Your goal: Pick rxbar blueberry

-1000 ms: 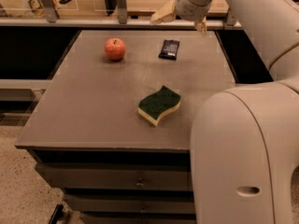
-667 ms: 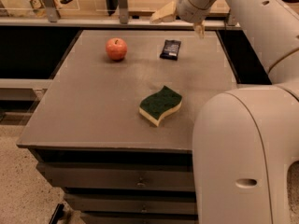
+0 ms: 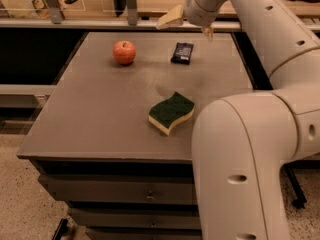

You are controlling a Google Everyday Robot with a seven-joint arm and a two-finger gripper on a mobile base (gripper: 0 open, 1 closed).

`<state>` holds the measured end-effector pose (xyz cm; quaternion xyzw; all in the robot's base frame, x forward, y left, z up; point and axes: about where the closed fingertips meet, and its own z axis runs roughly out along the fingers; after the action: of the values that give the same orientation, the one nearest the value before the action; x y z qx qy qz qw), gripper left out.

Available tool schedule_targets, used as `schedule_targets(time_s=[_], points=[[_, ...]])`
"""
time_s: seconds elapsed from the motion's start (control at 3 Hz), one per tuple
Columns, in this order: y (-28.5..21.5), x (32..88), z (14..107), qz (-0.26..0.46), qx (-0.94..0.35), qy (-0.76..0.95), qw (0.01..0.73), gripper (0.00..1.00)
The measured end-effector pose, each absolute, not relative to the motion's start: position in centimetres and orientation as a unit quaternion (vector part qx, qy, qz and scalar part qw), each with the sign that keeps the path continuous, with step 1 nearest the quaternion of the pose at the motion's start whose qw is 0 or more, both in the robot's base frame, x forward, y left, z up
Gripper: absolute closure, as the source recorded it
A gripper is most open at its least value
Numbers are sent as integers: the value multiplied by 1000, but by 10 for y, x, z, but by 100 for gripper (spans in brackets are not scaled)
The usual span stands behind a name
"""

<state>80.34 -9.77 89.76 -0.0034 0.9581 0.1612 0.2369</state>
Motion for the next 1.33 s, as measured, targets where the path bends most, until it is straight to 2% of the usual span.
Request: schedule_targets(time_s=[0.67, 1.33], points=[[-82, 799, 875, 103, -4, 979, 176, 0], [-98, 818, 866, 144, 38, 968, 203, 0]])
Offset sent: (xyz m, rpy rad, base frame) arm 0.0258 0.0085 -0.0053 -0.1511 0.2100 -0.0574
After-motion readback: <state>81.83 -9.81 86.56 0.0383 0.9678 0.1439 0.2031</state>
